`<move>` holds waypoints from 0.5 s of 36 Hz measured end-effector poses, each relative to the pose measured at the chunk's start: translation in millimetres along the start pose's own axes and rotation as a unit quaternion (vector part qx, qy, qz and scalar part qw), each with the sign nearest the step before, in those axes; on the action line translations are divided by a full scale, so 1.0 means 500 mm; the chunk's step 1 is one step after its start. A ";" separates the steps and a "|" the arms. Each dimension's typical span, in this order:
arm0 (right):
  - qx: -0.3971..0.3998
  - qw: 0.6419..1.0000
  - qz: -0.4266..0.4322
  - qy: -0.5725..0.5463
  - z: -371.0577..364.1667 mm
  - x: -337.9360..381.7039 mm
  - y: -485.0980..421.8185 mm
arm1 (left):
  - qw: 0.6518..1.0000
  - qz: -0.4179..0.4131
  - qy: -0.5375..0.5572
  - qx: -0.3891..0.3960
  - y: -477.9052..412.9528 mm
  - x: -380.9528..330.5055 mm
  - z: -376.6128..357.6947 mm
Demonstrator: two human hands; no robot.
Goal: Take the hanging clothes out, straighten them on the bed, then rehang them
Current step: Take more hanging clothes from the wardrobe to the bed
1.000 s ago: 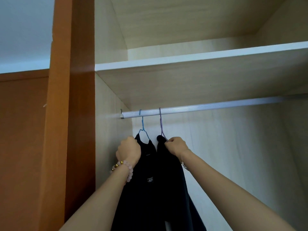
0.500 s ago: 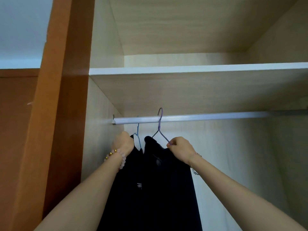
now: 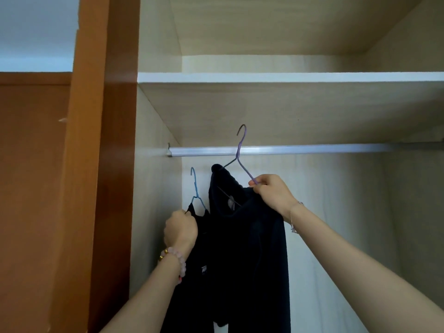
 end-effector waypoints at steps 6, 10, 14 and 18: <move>0.021 0.994 -0.066 -0.084 -0.009 -0.088 0.124 | 0.998 -0.010 0.043 0.052 0.073 0.080 -0.010; 0.021 0.990 -0.114 -0.082 -0.018 -0.192 0.237 | 0.994 -0.001 0.085 0.070 0.160 0.175 -0.014; 0.018 0.981 -0.180 -0.071 -0.030 -0.312 0.369 | 0.983 0.026 0.126 0.128 0.274 0.276 -0.015; 0.030 0.972 -0.230 -0.045 -0.036 -0.419 0.494 | 0.958 0.080 0.185 0.203 0.378 0.355 -0.009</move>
Point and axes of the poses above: each hand's wrist, its own y-axis away from the middle knuckle, its own z-axis out of the back of the hand, x = y × z, the point moved 5 cm from there along -y, towards the middle knuckle
